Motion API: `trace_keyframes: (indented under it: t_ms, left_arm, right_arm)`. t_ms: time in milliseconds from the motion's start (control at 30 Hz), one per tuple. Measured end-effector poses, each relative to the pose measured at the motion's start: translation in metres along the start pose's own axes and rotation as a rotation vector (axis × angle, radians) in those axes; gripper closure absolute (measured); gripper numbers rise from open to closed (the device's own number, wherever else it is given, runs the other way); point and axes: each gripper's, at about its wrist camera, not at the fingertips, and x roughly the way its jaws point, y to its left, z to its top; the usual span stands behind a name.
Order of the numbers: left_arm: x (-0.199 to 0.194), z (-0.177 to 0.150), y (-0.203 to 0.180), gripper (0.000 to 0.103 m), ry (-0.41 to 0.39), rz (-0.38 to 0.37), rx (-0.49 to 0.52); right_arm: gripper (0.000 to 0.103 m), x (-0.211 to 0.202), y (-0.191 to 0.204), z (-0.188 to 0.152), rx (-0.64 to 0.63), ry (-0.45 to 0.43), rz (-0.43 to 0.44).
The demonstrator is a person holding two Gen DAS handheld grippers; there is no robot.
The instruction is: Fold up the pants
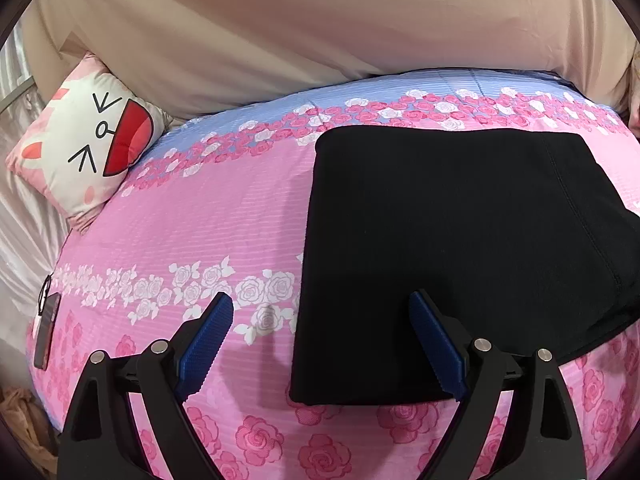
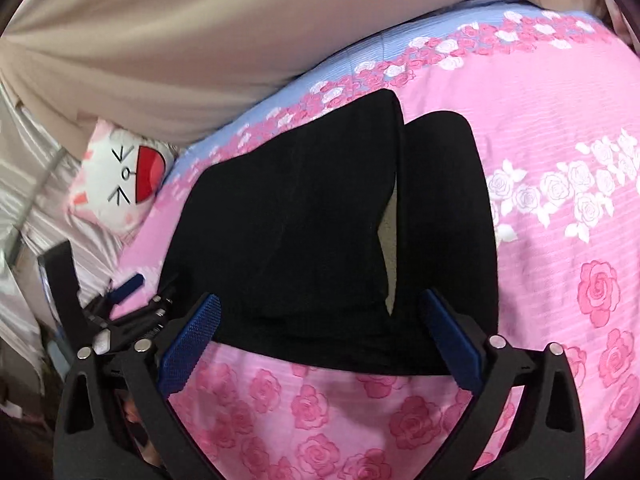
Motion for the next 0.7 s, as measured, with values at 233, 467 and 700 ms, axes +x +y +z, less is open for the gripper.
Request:
trace_keyframes:
  t_ms: [233,467,700]
  left_arm:
    - [-0.004,0.001,-0.001,0.016,-0.006,-0.002,0.012]
    - [-0.005,-0.006,-0.002,0.016,0.001,-0.034,0.024]
    - [-0.009,-0.009,0.0,0.016,-0.007,-0.02,0.03]
  right_arm:
    - [0.072,0.002,0.008,-0.001,-0.051,-0.005,-0.043]
    - [0.073,-0.008,0.003,-0.019,-0.057,0.01,-0.078]
    - [0.068,-0.059,0.007,-0.009,-0.051,-0.135,-0.104]
